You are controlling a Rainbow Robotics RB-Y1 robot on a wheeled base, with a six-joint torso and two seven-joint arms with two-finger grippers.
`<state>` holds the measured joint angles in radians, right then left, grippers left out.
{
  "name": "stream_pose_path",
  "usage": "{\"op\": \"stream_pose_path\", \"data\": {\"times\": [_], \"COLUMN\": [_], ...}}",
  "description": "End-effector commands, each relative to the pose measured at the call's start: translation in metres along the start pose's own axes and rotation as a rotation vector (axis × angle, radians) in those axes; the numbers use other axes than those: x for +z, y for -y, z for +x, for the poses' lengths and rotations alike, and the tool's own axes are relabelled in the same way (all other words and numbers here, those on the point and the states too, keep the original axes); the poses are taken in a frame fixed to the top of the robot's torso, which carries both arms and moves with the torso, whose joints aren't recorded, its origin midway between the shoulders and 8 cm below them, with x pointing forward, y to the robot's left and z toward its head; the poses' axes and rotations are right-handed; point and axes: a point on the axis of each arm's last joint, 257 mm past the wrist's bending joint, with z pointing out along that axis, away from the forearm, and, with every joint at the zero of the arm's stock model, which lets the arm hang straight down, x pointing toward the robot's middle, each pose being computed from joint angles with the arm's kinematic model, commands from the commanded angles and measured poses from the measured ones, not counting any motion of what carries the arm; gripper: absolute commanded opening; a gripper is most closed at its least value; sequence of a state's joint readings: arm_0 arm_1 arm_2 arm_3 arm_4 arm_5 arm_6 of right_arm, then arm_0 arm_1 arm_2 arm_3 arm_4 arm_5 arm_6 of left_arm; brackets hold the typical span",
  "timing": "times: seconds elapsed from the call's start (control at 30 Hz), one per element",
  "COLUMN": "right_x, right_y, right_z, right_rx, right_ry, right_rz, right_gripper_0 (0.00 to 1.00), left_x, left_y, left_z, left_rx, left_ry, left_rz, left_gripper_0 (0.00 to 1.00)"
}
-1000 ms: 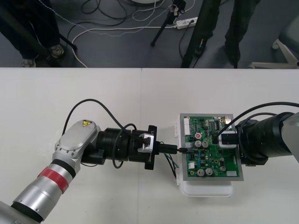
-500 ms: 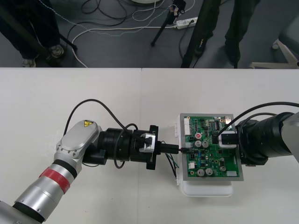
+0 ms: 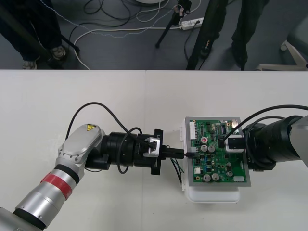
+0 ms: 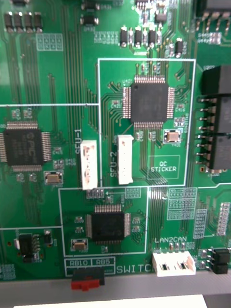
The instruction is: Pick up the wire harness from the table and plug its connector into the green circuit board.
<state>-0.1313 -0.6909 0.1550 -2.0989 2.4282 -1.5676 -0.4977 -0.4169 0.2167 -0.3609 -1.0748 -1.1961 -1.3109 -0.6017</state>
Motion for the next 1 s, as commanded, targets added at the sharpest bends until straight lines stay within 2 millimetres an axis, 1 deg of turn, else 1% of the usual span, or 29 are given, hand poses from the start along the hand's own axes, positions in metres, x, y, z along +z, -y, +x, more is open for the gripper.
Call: {"op": "stream_pose_path", "data": {"times": [0.03,0.07,0.1,0.23,0.4,0.5,0.63,0.73,0.87,0.9,1.0], "right_x": [-0.005,-0.006,-0.006,-0.008,-0.01,-0.013,-0.015,-0.015,-0.016,-0.017,-0.025], "right_y": [0.01,0.01,0.01,0.012,0.013,0.014,0.015,0.015,0.015,0.015,0.014], "right_z": [-0.016,-0.015,-0.013,-0.008,0.001,0.005,0.016,0.025,0.039,0.044,0.053], "right_rx": [-0.017,-0.023,-0.026,-0.032,-0.036,-0.036,-0.029,-0.029,-0.025,-0.024,-0.002], "right_ry": [0.018,0.015,0.012,0.003,-0.014,-0.021,-0.033,-0.041,-0.047,-0.053,-0.04], "right_rz": [0.017,0.016,0.016,0.021,0.021,0.027,0.033,0.046,0.071,0.077,0.073], "right_gripper_0": [1.0,1.0,1.0,1.0,1.0,1.0,1.0,1.0,1.0,1.0,1.0], "left_x": [0.026,0.023,0.02,0.008,-0.01,-0.02,-0.036,-0.049,-0.072,-0.079,-0.097], "left_y": [-0.008,-0.008,-0.008,-0.008,-0.009,-0.007,-0.008,-0.007,-0.01,-0.009,-0.008], "left_z": [-0.026,-0.024,-0.023,-0.016,-0.012,-0.01,-0.008,-0.006,-0.004,-0.003,-0.004], "left_rx": [0.107,0.106,0.103,0.092,0.085,0.081,0.078,0.083,0.086,0.083,0.083], "left_ry": [0.055,0.049,0.046,0.029,0.014,0.009,-0.007,-0.026,-0.065,-0.077,-0.105], "left_rz": [0.01,0.009,0.007,-0.002,-0.004,0.0,-0.003,-0.003,-0.007,-0.008,-0.008], "left_gripper_0": [0.5,0.6,0.67,0.73,0.77,0.83,0.87,0.87,0.87,0.87,0.87]}}
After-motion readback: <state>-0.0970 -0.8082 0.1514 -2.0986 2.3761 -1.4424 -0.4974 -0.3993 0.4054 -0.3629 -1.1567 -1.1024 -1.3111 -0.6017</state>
